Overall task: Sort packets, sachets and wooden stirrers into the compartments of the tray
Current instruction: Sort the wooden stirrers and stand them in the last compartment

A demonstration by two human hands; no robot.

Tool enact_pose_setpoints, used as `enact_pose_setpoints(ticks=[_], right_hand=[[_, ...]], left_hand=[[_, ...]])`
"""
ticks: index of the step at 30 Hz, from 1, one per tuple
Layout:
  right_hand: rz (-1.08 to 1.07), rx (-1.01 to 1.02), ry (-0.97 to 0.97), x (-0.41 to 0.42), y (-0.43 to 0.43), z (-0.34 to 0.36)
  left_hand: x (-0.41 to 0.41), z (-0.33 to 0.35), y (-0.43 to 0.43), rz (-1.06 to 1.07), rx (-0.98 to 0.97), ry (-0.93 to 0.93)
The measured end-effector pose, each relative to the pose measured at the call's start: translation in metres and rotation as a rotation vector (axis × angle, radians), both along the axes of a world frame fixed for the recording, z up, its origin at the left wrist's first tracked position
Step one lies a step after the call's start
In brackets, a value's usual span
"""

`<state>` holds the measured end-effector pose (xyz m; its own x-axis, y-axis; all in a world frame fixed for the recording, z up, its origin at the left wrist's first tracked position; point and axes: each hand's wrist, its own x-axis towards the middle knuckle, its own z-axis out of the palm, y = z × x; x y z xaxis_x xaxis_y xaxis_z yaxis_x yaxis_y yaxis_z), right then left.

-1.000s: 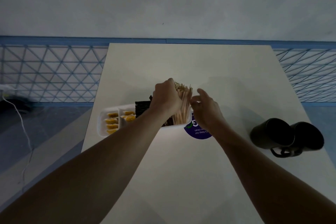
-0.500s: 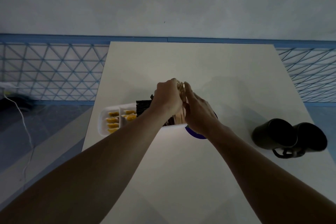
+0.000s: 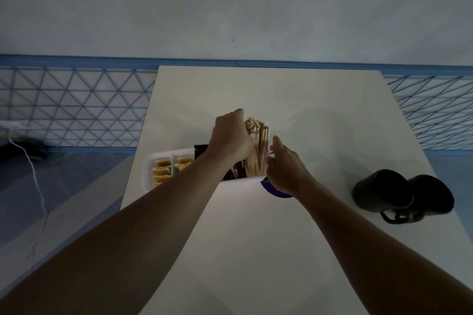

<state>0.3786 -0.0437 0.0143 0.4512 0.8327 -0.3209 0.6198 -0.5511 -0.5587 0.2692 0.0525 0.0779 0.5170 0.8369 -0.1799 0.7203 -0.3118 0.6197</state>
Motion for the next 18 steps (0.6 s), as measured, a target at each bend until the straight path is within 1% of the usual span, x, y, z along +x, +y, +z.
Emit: enact_pose_setpoints(ticks=[3,8,12,15,18], right_hand=[[-0.026,-0.014,0.001,0.001,-0.003,0.001],[-0.055,-0.017,0.022,-0.001,-0.012,0.001],[-0.039,-0.005,0.075,0.002,-0.019,0.001],[-0.04,0.019,0.123,0.003,-0.025,-0.002],[-0.019,0.019,0.107,0.001,-0.028,-0.005]], left_hand=[[-0.007,0.003,-0.001,0.011,0.007,-0.025],[-0.027,0.005,-0.001,0.089,-0.01,-0.122],[-0.054,0.003,0.002,0.182,0.063,-0.183],[-0.081,-0.004,0.005,0.269,0.086,-0.196],[-0.109,-0.013,0.007,0.315,0.071,-0.177]])
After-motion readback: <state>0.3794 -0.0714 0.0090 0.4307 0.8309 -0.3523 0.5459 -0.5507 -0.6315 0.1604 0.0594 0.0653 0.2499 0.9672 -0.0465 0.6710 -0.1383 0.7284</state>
